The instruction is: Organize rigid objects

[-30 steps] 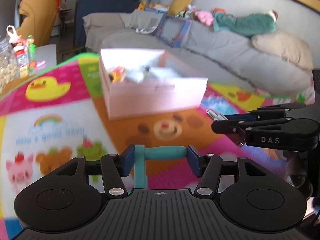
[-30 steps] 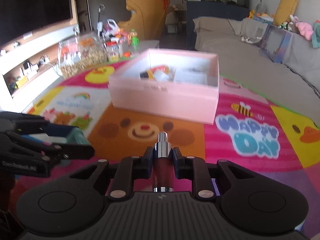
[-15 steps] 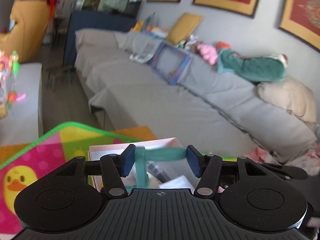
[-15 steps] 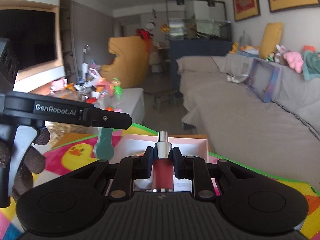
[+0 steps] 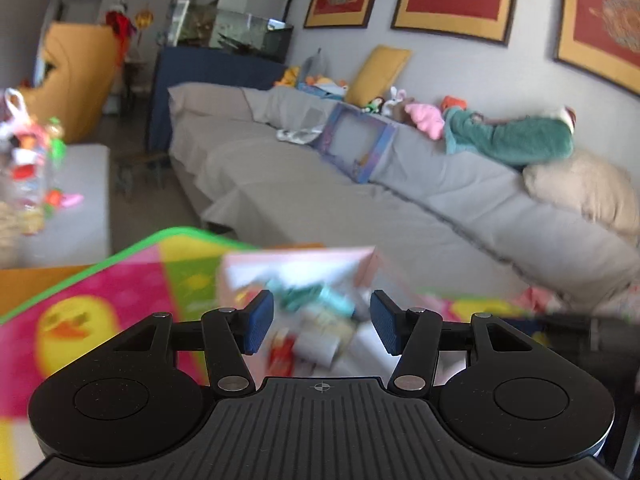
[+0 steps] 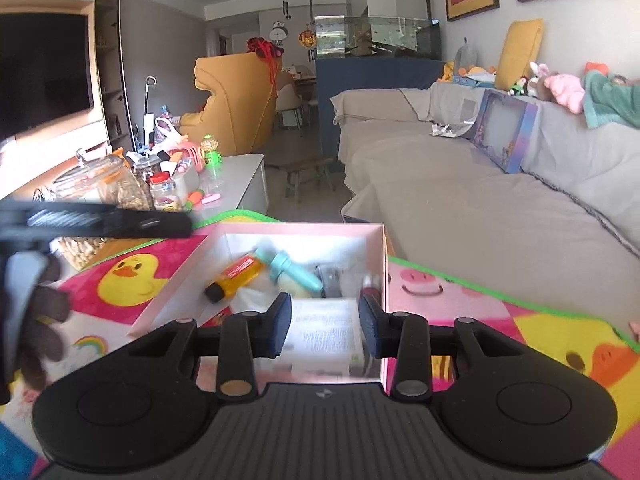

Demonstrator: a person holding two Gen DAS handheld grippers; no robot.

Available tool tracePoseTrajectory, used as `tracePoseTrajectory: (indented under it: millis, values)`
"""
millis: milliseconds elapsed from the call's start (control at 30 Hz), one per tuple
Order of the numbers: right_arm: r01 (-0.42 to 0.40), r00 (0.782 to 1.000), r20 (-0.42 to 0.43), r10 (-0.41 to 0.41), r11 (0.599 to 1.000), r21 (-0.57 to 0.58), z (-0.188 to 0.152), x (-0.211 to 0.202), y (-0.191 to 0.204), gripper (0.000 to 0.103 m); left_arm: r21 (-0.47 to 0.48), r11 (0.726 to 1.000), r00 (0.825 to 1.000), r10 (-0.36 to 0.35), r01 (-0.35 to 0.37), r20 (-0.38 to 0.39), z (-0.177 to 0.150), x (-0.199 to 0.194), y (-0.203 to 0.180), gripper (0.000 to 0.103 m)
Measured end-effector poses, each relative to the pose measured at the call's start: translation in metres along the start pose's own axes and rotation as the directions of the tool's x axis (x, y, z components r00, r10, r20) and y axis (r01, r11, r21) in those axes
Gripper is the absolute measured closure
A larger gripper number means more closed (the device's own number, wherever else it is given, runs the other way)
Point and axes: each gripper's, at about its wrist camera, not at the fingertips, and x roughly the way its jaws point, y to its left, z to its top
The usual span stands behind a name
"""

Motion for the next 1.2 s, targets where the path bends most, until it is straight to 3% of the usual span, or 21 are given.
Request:
tracePoseTrajectory:
  millis: [100, 167, 267, 400, 467, 533, 600, 700, 867, 1000, 1200]
  values:
    - [0.016, 1.0, -0.007, -0.016, 0.999, 0.041, -0.015, -0.02, 0.001, 0.043, 0.046, 0.988, 0.989, 0.146, -0.144, -0.034, -0.035, -0.032, -0.005, 0.045]
    - [0.016, 0.999, -0.032, -0.015, 0.999, 0.028, -0.03, -0.027, 0.006, 0.039, 0.05, 0.977, 0.974, 0.209, -0.205, -0.084, -0.061, -0.044, -0.007, 0.045]
    - [0.015, 0.992, -0.125, -0.018, 1.0, -0.026, -0.053, -0.024, 0.02, 0.038, 0.03, 0.973, 0.963, 0.233, -0.231, -0.135, -0.095, -0.051, -0.013, 0.045]
    - [0.003, 0.976, -0.215, -0.014, 0.999, -0.052, -0.075, -0.011, 0.039, 0.037, 0.026, 0.97, 0.959, 0.245, -0.243, -0.145, -0.121, -0.045, -0.029, 0.045]
    - [0.031, 0.969, -0.242, -0.045, 0.997, -0.064, -0.082, -0.002, 0.045, 0.037, 0.018, 0.969, 0.952, 0.247, -0.248, -0.181, -0.127, -0.032, -0.034, 0.042]
    - [0.046, 0.968, -0.243, -0.061, 0.997, -0.068, -0.088, 0.002, 0.047, 0.034, 0.067, 0.961, 0.949, 0.275, -0.268, -0.152, -0.133, -0.024, -0.046, 0.039]
    - [0.081, 0.969, -0.229, -0.096, 0.994, -0.073, -0.093, 0.005, 0.048, 0.018, 0.075, 0.957, 0.947, 0.288, -0.28, -0.141, -0.134, -0.02, -0.052, 0.039]
    - [0.123, 0.965, -0.228, -0.131, 0.991, -0.052, -0.095, 0.009, 0.04, 0.004, 0.039, 0.962, 0.952, 0.272, -0.269, -0.141, -0.133, -0.015, -0.05, 0.038]
    - [0.129, 0.966, -0.22, -0.133, 0.991, -0.035, -0.097, 0.011, 0.035, 0.0, -0.023, 0.953, 0.946, 0.297, -0.302, -0.128, -0.13, -0.012, -0.048, 0.039]
    - [0.111, 0.977, -0.178, -0.115, 0.993, -0.027, -0.1, 0.009, 0.03, 0.0, 0.003, 0.944, 0.935, 0.328, -0.33, -0.131, -0.13, -0.008, -0.053, 0.039]
    - [0.118, 0.979, -0.165, -0.121, 0.993, -0.029, -0.101, 0.009, 0.03, 0.0, 0.009, 0.943, 0.934, 0.332, -0.334, -0.131, -0.13, -0.008, -0.054, 0.039]
